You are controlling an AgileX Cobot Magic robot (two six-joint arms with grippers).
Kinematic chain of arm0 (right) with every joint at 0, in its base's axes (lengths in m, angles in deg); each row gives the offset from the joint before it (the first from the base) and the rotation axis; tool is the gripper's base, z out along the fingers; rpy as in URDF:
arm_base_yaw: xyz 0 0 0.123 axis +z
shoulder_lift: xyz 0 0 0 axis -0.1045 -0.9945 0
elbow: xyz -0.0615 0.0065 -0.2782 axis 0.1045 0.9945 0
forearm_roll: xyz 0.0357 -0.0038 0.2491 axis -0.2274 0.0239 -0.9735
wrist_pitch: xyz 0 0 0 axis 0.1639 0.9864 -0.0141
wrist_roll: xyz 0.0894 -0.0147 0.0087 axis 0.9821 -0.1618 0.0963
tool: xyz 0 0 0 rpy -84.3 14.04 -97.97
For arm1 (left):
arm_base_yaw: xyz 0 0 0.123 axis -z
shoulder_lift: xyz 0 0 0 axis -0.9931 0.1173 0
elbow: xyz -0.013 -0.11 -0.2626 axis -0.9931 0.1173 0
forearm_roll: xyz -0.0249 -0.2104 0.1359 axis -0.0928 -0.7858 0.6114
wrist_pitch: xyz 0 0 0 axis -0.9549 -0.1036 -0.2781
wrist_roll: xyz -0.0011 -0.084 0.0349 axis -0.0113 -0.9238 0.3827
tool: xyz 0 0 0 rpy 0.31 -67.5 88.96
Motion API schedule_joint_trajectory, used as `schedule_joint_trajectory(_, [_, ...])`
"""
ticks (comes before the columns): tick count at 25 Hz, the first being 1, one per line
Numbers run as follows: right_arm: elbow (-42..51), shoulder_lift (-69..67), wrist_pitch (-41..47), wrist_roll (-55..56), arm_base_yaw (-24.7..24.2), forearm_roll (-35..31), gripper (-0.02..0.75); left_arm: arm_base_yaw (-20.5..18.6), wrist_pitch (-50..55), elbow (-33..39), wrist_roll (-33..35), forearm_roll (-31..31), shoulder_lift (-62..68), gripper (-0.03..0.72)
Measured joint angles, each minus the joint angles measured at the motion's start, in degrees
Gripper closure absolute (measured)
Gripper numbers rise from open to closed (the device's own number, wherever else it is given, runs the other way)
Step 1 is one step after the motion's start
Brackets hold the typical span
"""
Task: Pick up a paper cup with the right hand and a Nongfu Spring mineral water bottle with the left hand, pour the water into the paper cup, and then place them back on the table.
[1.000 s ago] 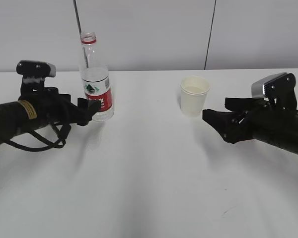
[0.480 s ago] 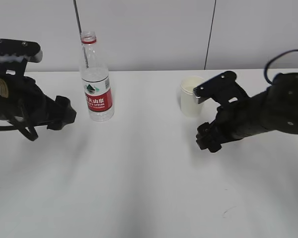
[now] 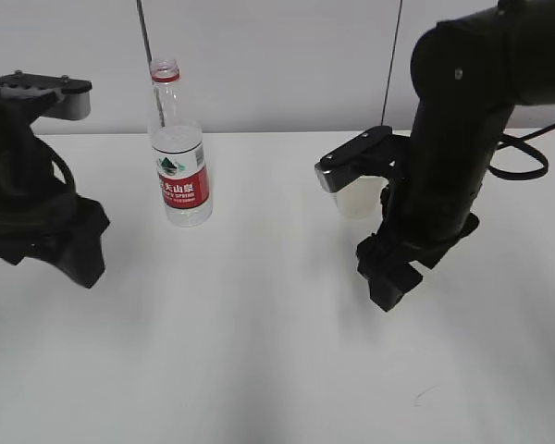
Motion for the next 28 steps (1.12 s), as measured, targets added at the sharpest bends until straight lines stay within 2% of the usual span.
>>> schedule_joint_trajectory(4, [-2.1, 1.1, 8.6, -5.4, 0.0, -7.8, 0.145, 0.0, 8.9, -0.8, 1.8, -0.5, -1.3, 0.166])
schedule_joint_trajectory(8, [-2.2, 4.8, 11.0, -6.4, 0.0, -14.1, 0.145, 0.0, 10.1, -0.8, 2.2, -1.2, -5.4, 0.166])
schedule_joint_trajectory(11, [-2.2, 9.5, 11.5, -6.4, 0.0, -16.4, 0.145, 0.0, 10.4, -0.8, 2.2, -2.2, -9.9, 0.166])
schedule_joint_trajectory(17, [-0.9, 22.2, 12.0, -4.8, 0.0, -16.8, 0.145, 0.0, 11.0, 2.2, 2.2, -2.2, -21.1, 0.167])
schedule_joint_trajectory(26, [9.0, 44.0, 9.1, 1.6, 0.0, -13.2, 0.145, 0.0, 10.4, 15.7, 2.2, 0.2, -43.9, 0.165])
schedule_joint_trajectory(28, [12.3, 48.4, 8.5, 2.2, 0.0, -12.1, 0.145, 0.0, 9.8, 18.5, 2.3, 0.3, -48.2, 0.141])
